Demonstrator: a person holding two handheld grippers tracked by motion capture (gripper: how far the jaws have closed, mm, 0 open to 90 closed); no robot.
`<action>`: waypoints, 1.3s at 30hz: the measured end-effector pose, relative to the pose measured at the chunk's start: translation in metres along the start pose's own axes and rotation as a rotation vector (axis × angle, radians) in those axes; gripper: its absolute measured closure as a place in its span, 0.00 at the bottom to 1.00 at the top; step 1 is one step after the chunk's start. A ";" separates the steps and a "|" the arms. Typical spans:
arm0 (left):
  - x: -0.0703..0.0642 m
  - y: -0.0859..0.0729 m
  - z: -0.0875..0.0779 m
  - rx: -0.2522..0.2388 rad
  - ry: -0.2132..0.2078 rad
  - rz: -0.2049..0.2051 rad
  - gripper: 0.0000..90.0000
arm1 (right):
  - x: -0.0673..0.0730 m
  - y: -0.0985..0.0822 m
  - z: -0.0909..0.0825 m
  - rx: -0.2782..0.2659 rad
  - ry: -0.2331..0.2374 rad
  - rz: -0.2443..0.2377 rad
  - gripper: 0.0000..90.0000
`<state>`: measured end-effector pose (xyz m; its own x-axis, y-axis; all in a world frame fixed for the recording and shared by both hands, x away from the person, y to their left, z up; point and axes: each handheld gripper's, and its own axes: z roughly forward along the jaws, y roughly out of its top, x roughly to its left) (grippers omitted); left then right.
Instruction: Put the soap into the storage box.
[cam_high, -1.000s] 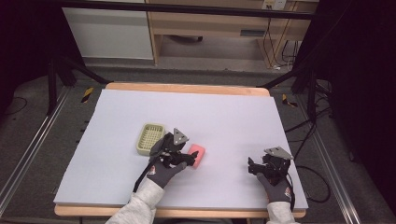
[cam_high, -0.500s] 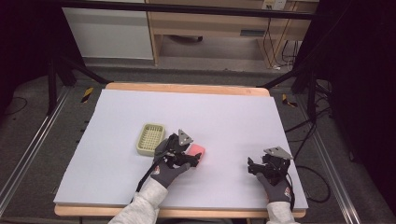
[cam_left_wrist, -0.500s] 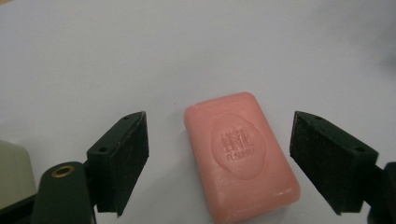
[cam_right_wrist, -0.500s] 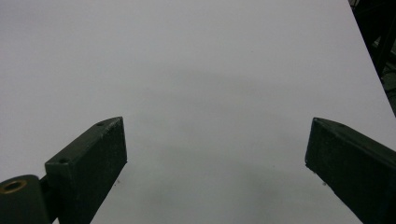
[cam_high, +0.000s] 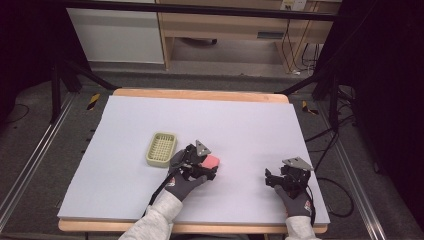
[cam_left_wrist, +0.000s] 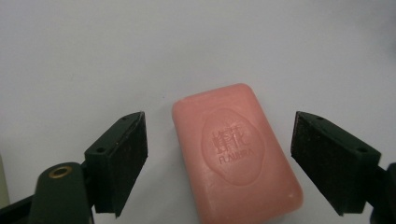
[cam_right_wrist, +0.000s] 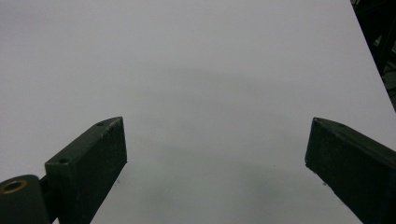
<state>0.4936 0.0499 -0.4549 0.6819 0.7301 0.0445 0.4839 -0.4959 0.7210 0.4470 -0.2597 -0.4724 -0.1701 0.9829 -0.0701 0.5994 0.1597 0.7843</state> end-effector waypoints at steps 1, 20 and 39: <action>0.000 0.000 0.001 0.004 0.002 0.003 0.20 | 0.000 0.000 0.000 0.001 -0.001 -0.004 0.06; -0.003 -0.002 0.016 0.050 0.007 -0.004 0.21 | 0.000 0.000 0.001 0.006 -0.001 -0.008 0.06; -0.006 -0.004 0.023 0.087 0.000 -0.005 0.35 | 0.000 0.000 0.001 0.008 0.000 0.003 0.06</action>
<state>0.4998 0.0365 -0.4740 0.6796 0.7325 0.0407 0.5331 -0.5312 0.6584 0.4475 -0.2598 -0.4728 -0.1682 0.9834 -0.0683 0.6058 0.1578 0.7798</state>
